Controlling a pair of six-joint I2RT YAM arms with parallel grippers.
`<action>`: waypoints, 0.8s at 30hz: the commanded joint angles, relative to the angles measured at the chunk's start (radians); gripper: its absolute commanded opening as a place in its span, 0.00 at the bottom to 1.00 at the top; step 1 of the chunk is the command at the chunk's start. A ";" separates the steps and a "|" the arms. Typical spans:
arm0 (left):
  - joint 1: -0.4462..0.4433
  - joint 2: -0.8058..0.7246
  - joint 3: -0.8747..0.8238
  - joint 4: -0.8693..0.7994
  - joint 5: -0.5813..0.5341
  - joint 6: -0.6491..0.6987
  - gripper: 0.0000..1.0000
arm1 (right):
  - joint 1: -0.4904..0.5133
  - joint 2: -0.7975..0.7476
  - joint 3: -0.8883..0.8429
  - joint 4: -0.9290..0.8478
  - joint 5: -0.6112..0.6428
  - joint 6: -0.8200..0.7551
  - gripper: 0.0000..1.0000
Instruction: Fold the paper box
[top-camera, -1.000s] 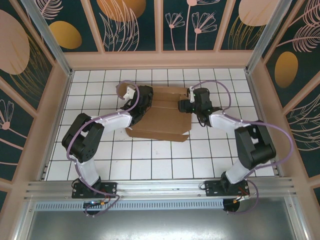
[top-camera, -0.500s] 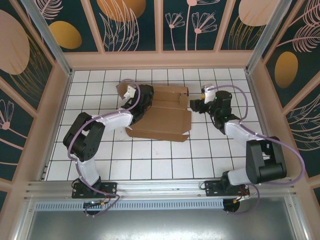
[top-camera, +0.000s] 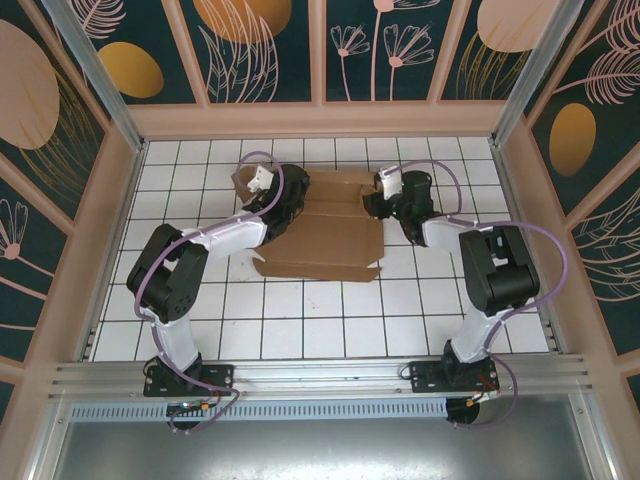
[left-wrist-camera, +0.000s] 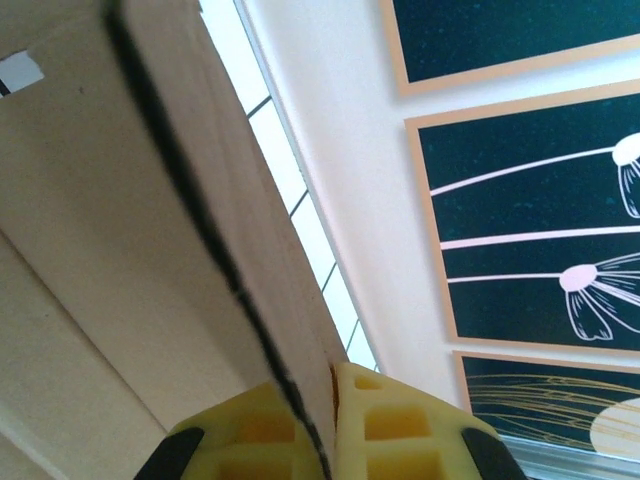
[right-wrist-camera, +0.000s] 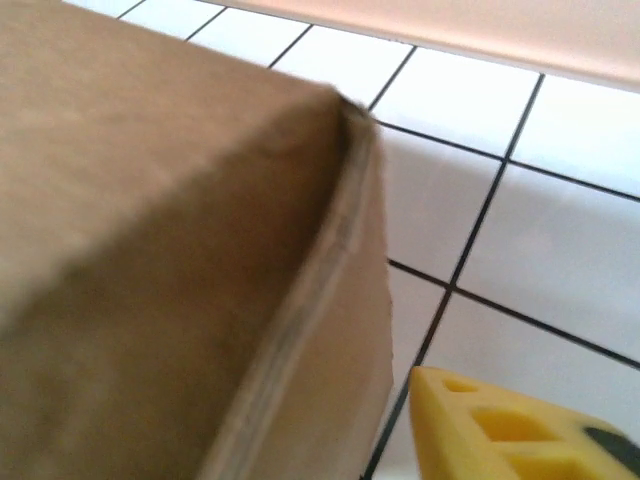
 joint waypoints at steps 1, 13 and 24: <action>-0.005 0.032 0.020 -0.235 0.005 0.021 0.00 | 0.021 0.035 0.056 0.018 0.073 -0.009 0.38; -0.005 0.030 0.073 -0.308 -0.001 -0.012 0.00 | 0.081 0.073 0.119 -0.063 0.368 0.020 0.32; -0.028 0.043 0.062 -0.360 -0.027 -0.057 0.00 | 0.198 0.109 0.207 -0.237 0.660 0.148 0.31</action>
